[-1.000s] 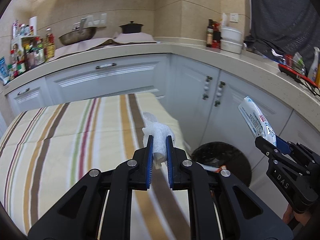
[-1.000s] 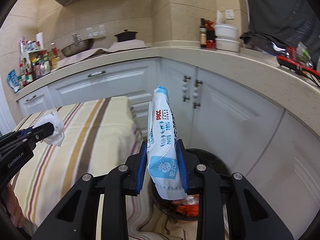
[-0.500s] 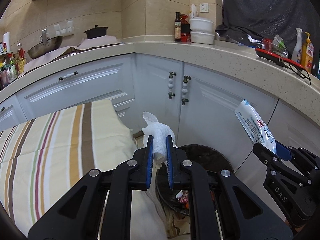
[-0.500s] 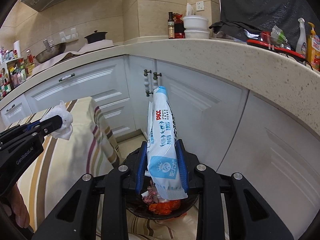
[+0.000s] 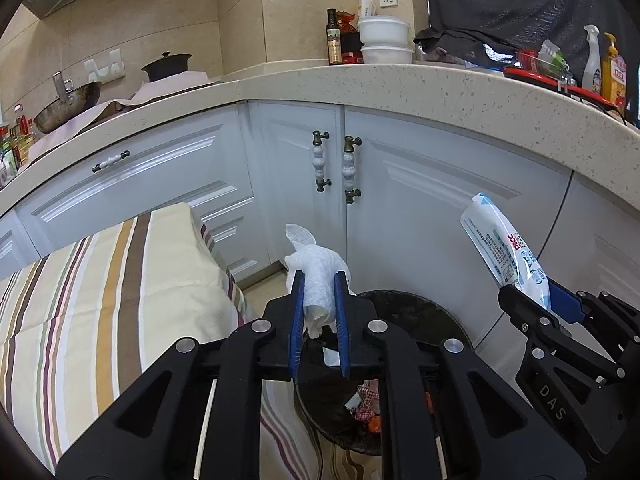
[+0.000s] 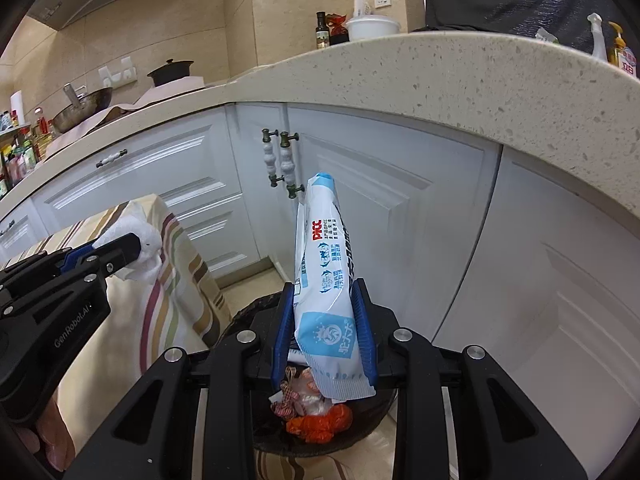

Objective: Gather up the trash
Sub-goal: 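Carry the tissue and packet over the bin and open both tools, then withdraw both open tools from the bin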

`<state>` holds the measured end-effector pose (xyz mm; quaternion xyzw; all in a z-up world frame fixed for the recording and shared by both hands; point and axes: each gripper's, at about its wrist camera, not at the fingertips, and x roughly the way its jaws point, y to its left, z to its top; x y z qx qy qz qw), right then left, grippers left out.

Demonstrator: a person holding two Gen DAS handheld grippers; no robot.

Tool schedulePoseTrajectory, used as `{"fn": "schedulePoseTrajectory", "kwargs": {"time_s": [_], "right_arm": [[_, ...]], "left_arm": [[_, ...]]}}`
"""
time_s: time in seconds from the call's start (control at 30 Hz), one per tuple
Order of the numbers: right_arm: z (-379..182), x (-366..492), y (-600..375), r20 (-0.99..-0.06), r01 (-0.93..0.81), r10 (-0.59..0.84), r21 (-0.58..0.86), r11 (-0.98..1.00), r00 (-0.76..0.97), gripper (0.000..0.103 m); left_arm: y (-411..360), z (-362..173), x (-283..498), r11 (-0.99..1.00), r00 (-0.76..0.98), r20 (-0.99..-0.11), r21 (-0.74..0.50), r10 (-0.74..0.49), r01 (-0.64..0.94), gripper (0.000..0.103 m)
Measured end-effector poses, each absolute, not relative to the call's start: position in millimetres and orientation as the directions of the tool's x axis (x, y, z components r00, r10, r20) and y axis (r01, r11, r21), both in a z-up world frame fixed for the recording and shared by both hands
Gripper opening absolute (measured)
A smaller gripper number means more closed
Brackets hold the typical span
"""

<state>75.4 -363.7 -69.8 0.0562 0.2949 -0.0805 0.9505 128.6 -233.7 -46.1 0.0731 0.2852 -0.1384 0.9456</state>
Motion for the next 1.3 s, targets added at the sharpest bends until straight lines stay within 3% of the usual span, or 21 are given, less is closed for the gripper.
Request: {"fn": "schedulePoseTrajectory", "kwargs": {"time_s": [0.1,0.17,0.2,0.23,0.4,0.73,1.3], "right_arm": [[-77,82,-368,-0.558,0.210,-0.140,0.062,0.976,0.818,0.031],[-83,88,-371,-0.562,0.227,-0.152,0.066,0.972,0.813,0.051],[-84,89,-372,-0.562,0.237,-0.159,0.068,0.969,0.812,0.054],[-84,89,-374,-0.561,0.241,-0.159,0.075,0.968,0.812,0.054],[-78,85,-374,-0.558,0.240,-0.160,0.073,0.968,0.814,0.055],[-57,57,-363,-0.541,0.236,-0.167,0.061,0.970,0.824,0.068],[-22,-4,-320,-0.502,0.194,-0.138,0.061,0.979,0.854,0.080]], "left_arm": [[-239,-50,135,0.950,0.795,-0.565,0.060,-0.220,0.306,0.016],[-243,-52,138,0.949,0.795,-0.566,0.069,-0.216,0.307,0.031],[-244,-52,138,0.950,0.800,-0.563,0.077,-0.208,0.301,0.049],[-244,-52,138,0.953,0.806,-0.557,0.081,-0.199,0.291,0.055],[-239,-51,137,0.955,0.803,-0.561,0.073,-0.200,0.289,0.061],[-214,-30,112,0.962,0.827,-0.528,0.062,-0.193,0.265,0.081],[-146,0,41,0.975,0.849,-0.502,0.047,-0.165,0.217,0.091]]}}
